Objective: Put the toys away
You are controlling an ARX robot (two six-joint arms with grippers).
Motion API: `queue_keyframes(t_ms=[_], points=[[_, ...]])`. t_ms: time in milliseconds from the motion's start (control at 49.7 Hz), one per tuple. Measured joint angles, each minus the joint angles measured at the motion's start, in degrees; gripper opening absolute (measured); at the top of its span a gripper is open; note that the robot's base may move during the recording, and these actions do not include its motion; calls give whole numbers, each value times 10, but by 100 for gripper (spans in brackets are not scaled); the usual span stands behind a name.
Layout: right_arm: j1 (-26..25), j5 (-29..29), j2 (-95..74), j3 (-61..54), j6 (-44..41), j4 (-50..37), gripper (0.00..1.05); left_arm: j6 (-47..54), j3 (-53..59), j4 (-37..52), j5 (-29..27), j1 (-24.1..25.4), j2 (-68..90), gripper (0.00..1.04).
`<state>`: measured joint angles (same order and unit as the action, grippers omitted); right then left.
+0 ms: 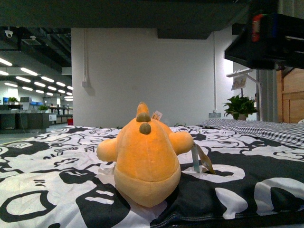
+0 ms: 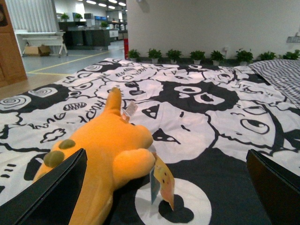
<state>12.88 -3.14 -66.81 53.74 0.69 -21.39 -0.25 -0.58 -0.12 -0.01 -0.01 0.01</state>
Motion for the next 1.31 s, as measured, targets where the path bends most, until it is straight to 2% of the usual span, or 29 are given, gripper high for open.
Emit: queue_keyframes(t_ms=[181, 322, 644, 1066, 1308], points=[[54, 12, -57, 78, -26, 36, 104, 0, 0, 0, 0, 0, 0, 99], [97, 1, -111, 133, -46, 70, 104, 0, 0, 0, 0, 0, 0, 99], [176, 8, -213, 226, -76, 95, 104, 0, 0, 0, 0, 0, 0, 99], [198, 53, -299, 263, -89, 87, 104, 0, 0, 0, 0, 0, 0, 99], [196, 111, -320, 263, -84, 81, 104, 0, 0, 0, 0, 0, 0, 99]])
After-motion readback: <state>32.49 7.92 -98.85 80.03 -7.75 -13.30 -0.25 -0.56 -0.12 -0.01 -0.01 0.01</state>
